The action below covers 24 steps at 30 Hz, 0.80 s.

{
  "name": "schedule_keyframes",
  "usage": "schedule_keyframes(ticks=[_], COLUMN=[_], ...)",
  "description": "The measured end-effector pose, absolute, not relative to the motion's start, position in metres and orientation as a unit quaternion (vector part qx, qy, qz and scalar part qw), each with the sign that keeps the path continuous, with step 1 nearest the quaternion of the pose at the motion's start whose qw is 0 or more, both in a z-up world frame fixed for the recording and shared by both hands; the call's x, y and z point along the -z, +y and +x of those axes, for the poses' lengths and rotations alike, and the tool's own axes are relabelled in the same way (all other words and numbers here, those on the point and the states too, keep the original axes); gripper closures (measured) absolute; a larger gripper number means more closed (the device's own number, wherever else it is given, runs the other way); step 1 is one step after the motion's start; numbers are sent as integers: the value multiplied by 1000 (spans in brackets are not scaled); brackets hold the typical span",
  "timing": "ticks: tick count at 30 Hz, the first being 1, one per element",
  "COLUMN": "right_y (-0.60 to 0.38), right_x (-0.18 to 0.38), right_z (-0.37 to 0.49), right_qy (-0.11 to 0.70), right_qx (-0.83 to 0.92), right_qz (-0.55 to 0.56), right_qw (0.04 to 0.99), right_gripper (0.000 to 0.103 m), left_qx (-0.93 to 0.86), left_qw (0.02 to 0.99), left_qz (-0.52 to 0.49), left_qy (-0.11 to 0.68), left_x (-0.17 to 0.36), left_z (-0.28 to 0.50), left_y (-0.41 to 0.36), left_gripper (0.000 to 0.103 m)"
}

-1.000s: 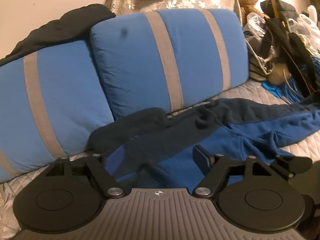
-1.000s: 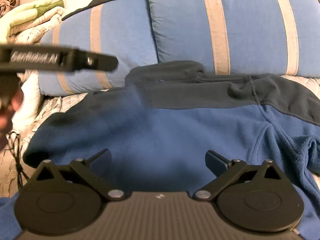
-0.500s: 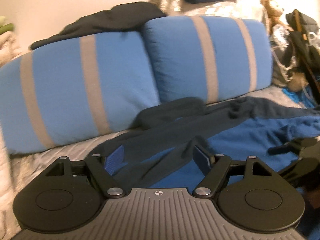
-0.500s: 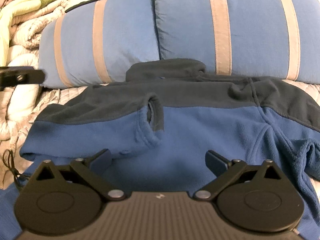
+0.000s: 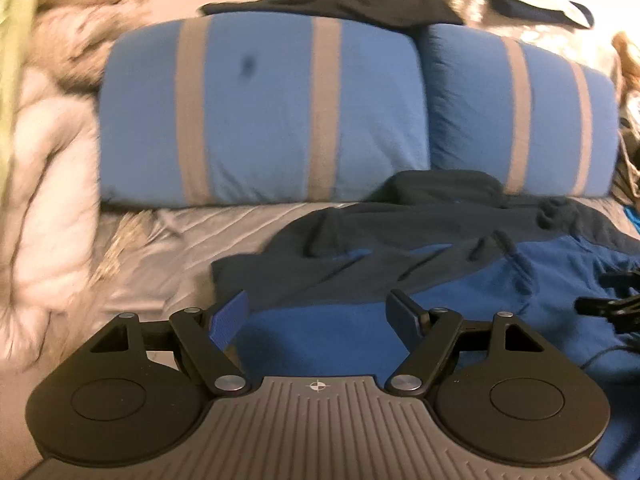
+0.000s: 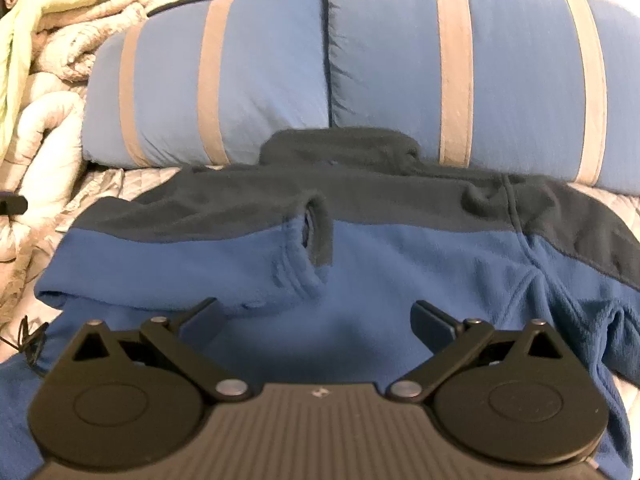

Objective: Fold clothes

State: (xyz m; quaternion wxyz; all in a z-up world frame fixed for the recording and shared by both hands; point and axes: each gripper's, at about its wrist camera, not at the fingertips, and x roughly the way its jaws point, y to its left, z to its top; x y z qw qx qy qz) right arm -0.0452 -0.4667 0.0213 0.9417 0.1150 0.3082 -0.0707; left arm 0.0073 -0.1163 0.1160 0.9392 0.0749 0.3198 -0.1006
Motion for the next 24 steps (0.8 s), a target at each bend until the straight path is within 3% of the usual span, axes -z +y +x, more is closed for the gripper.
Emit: schedule_keyframes(ticks=[14, 24], right_y=[-431, -390], right_x=[-52, -28], right_z=[-56, -45], right_qy=[287, 291], right_qx=[9, -109], right_qz=[-8, -332], right_qw=[958, 891], right_gripper=[0, 4], left_qx=[72, 74], left_qw=[935, 927], left_qz=[17, 23], left_qy=[348, 368], left_x=[-85, -55], left_z=[-19, -31], left_y=[-60, -51], left_gripper=[27, 27])
